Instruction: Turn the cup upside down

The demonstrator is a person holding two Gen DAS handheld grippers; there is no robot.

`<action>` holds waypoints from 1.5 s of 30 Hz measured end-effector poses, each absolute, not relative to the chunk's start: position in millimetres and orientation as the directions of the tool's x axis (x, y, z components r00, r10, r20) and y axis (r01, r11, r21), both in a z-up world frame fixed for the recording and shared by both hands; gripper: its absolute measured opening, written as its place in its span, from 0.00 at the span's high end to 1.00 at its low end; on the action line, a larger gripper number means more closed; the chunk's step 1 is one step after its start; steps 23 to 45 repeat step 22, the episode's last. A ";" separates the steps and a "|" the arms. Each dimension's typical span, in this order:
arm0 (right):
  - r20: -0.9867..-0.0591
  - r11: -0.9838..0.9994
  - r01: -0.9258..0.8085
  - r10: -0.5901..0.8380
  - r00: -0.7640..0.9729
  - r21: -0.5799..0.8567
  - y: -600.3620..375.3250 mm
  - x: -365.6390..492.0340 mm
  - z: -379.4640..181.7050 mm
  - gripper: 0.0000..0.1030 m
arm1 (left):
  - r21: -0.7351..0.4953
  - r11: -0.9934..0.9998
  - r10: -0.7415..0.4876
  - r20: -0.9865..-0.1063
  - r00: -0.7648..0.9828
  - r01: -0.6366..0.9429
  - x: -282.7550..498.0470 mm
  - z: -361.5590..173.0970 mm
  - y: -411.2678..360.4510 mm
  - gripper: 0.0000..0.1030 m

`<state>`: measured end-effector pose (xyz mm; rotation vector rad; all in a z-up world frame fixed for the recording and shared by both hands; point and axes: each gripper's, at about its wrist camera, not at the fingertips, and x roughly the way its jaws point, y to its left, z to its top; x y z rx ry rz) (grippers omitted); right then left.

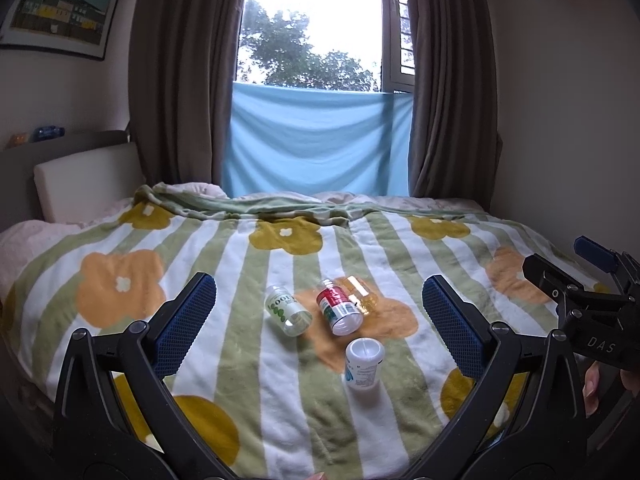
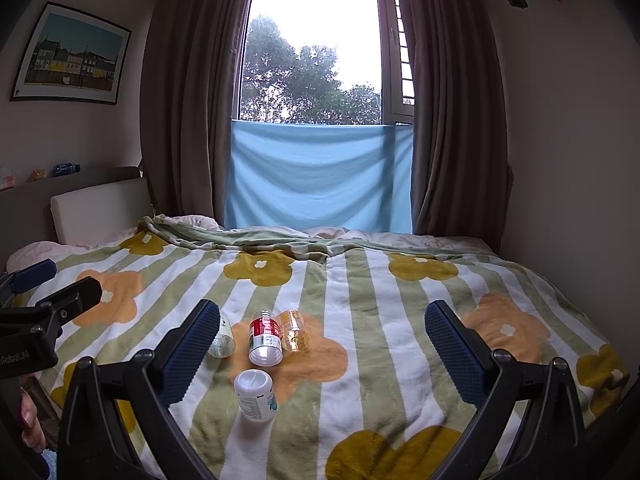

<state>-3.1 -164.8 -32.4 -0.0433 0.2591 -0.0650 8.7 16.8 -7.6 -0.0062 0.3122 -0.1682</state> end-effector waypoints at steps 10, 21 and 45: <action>-0.255 0.997 0.059 -0.070 0.964 -0.050 -164.9 -3.2 -32.2 0.00 | -0.061 0.983 -0.182 -0.301 0.936 0.171 7.6 -9.0 15.4 0.00; -0.255 0.997 0.059 -0.070 0.964 -0.048 -165.2 -3.4 -31.8 0.00 | -0.064 0.985 -0.174 -0.268 0.948 0.163 3.0 -6.7 14.4 0.00; -0.255 0.997 0.059 -0.070 0.965 -0.049 -165.2 -3.6 -31.8 0.00 | -0.062 0.985 -0.173 -0.268 0.948 0.162 3.3 -6.2 14.2 0.00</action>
